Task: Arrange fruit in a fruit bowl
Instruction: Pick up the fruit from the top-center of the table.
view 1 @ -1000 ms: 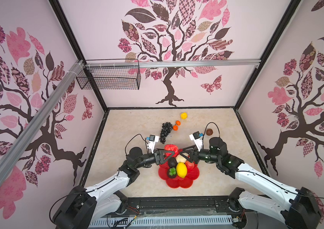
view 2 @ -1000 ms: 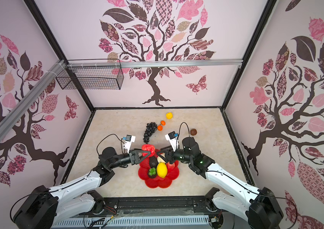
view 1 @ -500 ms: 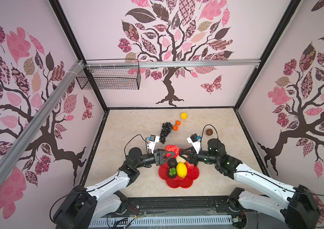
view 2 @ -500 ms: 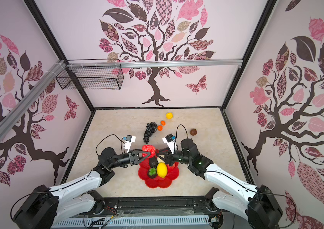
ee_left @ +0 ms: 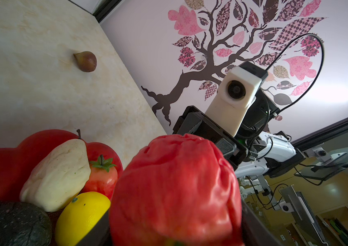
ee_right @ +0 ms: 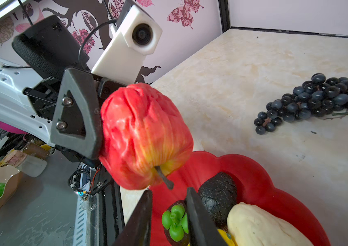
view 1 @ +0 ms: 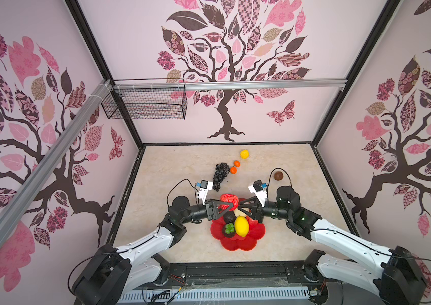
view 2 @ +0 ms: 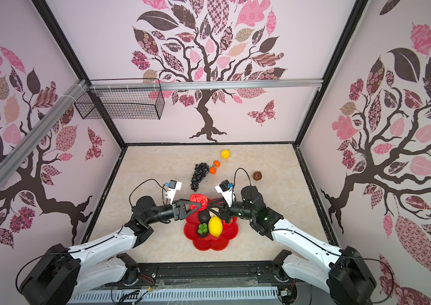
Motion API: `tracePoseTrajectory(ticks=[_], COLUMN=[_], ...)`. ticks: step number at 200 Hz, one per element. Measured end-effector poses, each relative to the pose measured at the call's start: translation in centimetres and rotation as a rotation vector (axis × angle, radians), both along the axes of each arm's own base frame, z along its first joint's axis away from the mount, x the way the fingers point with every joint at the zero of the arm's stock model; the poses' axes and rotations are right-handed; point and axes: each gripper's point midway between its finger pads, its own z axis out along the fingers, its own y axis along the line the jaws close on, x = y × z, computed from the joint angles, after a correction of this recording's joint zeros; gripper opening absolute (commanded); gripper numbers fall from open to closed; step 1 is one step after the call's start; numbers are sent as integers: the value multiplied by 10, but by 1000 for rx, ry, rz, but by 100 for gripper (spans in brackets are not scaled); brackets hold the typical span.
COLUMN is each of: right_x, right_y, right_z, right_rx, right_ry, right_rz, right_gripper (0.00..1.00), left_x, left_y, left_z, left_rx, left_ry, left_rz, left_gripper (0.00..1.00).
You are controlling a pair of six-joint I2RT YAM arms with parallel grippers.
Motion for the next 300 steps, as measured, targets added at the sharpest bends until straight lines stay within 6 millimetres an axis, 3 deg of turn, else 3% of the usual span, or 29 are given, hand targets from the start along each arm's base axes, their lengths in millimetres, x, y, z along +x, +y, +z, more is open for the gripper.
tracePoseTrajectory(ticks=[106,227,300], right_x=[1,-7,-4], right_y=[0,-4,-8], right_z=[-2,-24,-22], right_rx=[-1,-53,-57], right_ry=[-14,-15,-29], right_rz=[-9,-3,-33], right_gripper=[35,17,4], left_x=[-1,-5,-5], left_y=[-2,-13,-16], left_z=[0,-24,-30], left_rx=[-5,36,58], left_ry=[-9,48,59], left_rz=[-17,-69,-81], left_gripper=[51,51,57])
